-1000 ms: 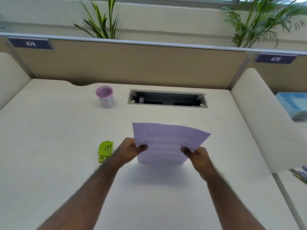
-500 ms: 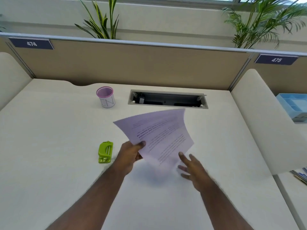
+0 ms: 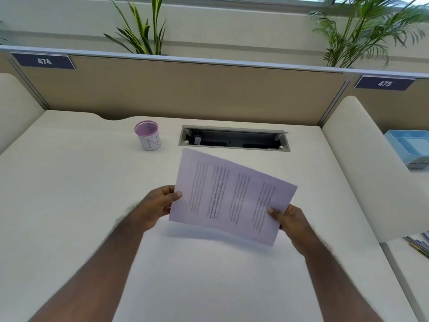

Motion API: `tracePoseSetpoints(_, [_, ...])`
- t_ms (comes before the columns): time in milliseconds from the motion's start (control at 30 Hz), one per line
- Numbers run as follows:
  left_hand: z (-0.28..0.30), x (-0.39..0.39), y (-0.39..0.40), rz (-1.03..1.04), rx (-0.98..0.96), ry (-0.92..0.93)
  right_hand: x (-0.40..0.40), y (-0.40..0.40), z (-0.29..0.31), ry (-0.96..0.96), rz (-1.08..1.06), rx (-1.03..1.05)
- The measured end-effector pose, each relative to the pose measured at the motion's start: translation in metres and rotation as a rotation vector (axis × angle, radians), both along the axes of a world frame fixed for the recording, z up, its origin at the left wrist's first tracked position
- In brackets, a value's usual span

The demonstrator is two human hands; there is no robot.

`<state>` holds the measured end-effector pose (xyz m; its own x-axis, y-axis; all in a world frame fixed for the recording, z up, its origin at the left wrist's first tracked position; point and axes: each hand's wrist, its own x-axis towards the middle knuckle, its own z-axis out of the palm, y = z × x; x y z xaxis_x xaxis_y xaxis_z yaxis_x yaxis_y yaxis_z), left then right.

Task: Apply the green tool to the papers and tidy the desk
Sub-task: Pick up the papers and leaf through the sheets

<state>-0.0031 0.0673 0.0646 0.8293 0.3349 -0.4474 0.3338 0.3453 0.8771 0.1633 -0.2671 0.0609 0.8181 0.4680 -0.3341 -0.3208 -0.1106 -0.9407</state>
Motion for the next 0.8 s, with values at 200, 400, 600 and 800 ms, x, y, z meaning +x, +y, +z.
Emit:
tracePoseSetpoints(200, [0.014,0.000,0.003,-0.016,0.187,-0.072,0.003,0.003,0.006,-0.149,0.000,-0.075])
tracePoseSetpoints(400, [-0.012,-0.015,-0.014,-0.023,0.511,0.084,-0.009,0.007,-0.018,-0.221,0.005,-0.210])
tracePoseSetpoints(600, [-0.018,-0.013,-0.018,0.077,0.728,0.127,-0.001,0.010,-0.020,-0.284,-0.047,-0.251])
tracePoseSetpoints(800, [-0.028,-0.012,-0.025,0.034,0.631,0.111,0.002,0.013,-0.023,-0.253,-0.046,-0.307])
